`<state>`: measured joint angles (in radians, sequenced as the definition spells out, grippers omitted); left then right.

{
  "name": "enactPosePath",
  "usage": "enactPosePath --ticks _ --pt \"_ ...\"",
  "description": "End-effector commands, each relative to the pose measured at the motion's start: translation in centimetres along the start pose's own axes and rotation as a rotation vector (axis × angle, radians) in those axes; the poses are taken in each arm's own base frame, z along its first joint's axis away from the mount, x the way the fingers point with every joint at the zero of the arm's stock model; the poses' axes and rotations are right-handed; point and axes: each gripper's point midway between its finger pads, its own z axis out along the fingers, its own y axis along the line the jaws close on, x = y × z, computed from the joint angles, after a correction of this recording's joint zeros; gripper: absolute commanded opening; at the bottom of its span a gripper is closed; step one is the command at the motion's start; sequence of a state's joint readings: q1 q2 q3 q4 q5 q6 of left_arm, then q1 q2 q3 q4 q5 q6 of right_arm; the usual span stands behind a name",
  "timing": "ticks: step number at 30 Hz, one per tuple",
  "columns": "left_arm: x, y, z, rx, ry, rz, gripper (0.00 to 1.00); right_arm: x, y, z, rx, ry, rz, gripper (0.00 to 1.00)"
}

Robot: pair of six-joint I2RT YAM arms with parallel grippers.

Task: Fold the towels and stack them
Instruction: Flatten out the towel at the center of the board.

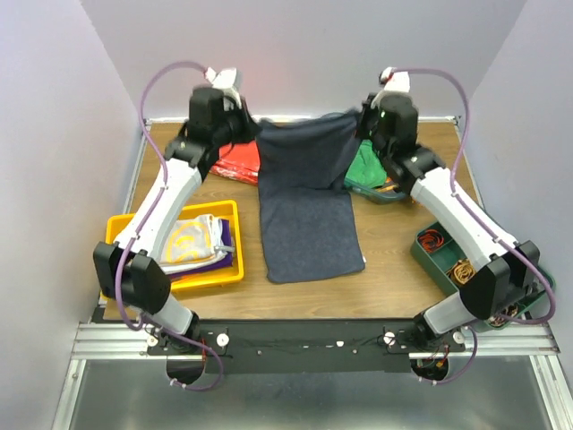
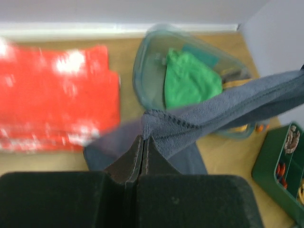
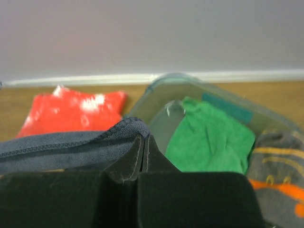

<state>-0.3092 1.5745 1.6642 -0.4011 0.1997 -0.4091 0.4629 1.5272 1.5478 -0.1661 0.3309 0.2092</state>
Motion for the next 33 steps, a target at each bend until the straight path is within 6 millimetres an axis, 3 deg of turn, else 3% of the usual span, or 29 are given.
enactPosePath --ticks 1,2,4,5,6,7,8,10,11,13,14,19,27,29,31,32,33 --pt "6.3 -0.8 -1.1 0.082 0.036 -0.125 0.0 9.3 -2.2 -2.2 0.043 0.165 0.091 0.01" --pt "10.1 0.1 -0.7 0.061 0.095 -0.158 0.0 10.8 -1.9 -2.8 0.028 0.197 0.154 0.01" --pt "13.6 0.3 -0.8 0.042 0.137 -0.183 0.0 16.1 -2.9 -4.4 0.046 0.298 0.18 0.01" --pt "17.7 0.7 -0.8 0.028 0.196 -0.199 0.0 18.3 -2.9 -5.2 0.045 0.348 0.227 0.01" --pt "19.6 0.5 -0.9 0.028 0.225 -0.235 0.0 19.8 -3.0 -5.6 0.041 0.371 0.242 0.01" --pt "21.4 0.6 -0.9 0.023 0.252 -0.252 0.0 23.3 -3.8 -6.8 0.056 0.445 0.238 0.01" --pt "25.1 0.6 -1.5 0.009 0.319 -0.263 0.0 24.9 -3.8 -7.3 0.062 0.481 0.269 0.01" --pt "27.7 0.3 -1.6 0.0 0.353 -0.29 0.0 28.0 -3.9 -8.3 0.051 0.539 0.292 0.01" --pt "30.0 0.7 -2.1 -0.022 0.392 -0.298 0.0 31.1 -4.3 -9.5 0.061 0.615 0.31 0.01" --pt "32.2 1.1 -2.6 -0.072 0.431 -0.325 0.0 33.6 -4.3 -10.6 0.052 0.671 0.338 0.01" --pt "33.6 1.7 -3.3 -0.1 0.459 -0.337 0.0 35.8 -4.2 -12.1 0.035 0.738 0.355 0.01" --pt "36.2 2.4 -5.9 -0.177 0.524 -0.335 0.0 38.4 -4.9 -15.6 0.06 0.795 0.409 0.01" --pt "39.6 1.7 -11.8 -0.205 0.625 -0.336 0.0 38.1 -4.7 -22.0 0.041 0.847 0.504 0.01" --pt "40.0 0.7 -13.1 -0.181 0.636 -0.329 0.0 36.9 -4.1 -22.9 0.001 0.817 0.533 0.01" --pt "39.0 0.1 -13.7 -0.165 0.609 -0.329 0.0 36.0 -4.1 -23.5 -0.001 0.809 0.546 0.01" --pt "38.1 -0.1 -13.9 -0.172 0.601 -0.317 0.0 33.4 -3.7 -22.8 -0.028 0.735 0.552 0.01" --pt "36.9 0.4 -13.6 -0.199 0.547 -0.298 0.0 32.1 -3.5 -22.7 -0.04 0.719 0.534 0.01"
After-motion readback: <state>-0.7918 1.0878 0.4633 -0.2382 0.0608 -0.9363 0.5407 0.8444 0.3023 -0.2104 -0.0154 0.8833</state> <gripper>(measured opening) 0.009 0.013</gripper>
